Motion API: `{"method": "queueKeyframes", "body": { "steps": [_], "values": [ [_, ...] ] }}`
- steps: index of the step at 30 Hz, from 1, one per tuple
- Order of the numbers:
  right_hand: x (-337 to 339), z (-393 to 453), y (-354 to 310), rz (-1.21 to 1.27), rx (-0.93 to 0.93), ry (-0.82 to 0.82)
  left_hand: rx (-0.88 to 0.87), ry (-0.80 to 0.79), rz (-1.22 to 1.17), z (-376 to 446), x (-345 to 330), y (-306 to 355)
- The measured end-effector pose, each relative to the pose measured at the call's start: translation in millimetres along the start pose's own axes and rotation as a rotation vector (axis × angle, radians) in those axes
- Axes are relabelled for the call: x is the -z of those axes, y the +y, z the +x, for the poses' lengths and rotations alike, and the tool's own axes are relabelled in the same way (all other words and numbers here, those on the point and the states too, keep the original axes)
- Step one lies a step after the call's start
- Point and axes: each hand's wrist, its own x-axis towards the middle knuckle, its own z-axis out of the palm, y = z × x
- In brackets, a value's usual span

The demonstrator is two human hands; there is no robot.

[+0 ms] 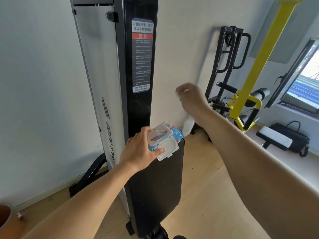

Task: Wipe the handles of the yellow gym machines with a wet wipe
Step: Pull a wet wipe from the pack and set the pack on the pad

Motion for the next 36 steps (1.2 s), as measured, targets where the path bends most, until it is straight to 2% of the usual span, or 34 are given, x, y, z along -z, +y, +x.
{"method": "queueKeyframes", "body": {
  "steps": [2,4,6,9,11,13,15,17,20,22,25,29,32,34,36],
  "values": [
    [-9.4,-9.3,25.8,-0.297,0.067,-0.249,0.037,0.016,-0.032,0.6,1.8,2.6],
    [-23.9,-21.9,48.9,-0.451,0.132,-0.466,0.032,0.014,-0.029,1.5,3.6,4.5],
    [-37.5,-33.7,61.1,-0.515,0.195,-0.579,0.012,0.019,-0.01,1.9,4.4,4.8],
    [-42.4,-35.3,64.2,-0.55,0.242,-0.656,-0.01,0.007,0.031,2.7,3.6,1.8],
    [-36.2,-28.0,67.0,-0.491,0.184,-0.597,-0.036,0.018,0.046,2.8,2.7,-0.1],
    [-25.0,-20.1,73.5,-0.452,0.054,-0.415,-0.101,0.047,0.049,1.4,3.9,0.2],
    [-13.7,-16.8,77.6,-0.514,-0.047,-0.37,-0.161,0.049,0.09,-1.0,4.7,-0.1],
    [-6.8,-17.1,77.5,-0.541,-0.142,-0.439,-0.168,0.014,0.14,-2.1,3.7,-1.5],
    [1.9,-24.6,63.6,-0.414,-0.379,-0.589,-0.123,-0.036,0.144,-0.4,2.5,-3.0],
    [8.6,-27.8,54.0,-0.346,-0.462,-0.708,-0.114,-0.052,0.15,0.2,3.4,-2.9],
    [11.8,-26.0,50.4,-0.269,-0.48,-0.738,-0.11,-0.053,0.16,-0.2,3.0,-1.0],
    [11.6,-20.9,60.4,-0.405,-0.485,-0.718,-0.038,-0.041,0.118,-0.8,3.2,5.3],
    [12.7,-20.2,61.2,-0.286,-0.5,-0.629,-0.018,-0.008,0.056,-1.4,6.0,6.2],
    [8.9,-21.1,58.7,-0.16,-0.444,-0.592,-0.006,0.025,0.011,-2.6,7.3,5.5],
    [0.5,-24.8,56.9,-0.141,-0.252,-0.575,0.02,0.031,-0.029,-3.7,6.5,4.1]
  ]
}}
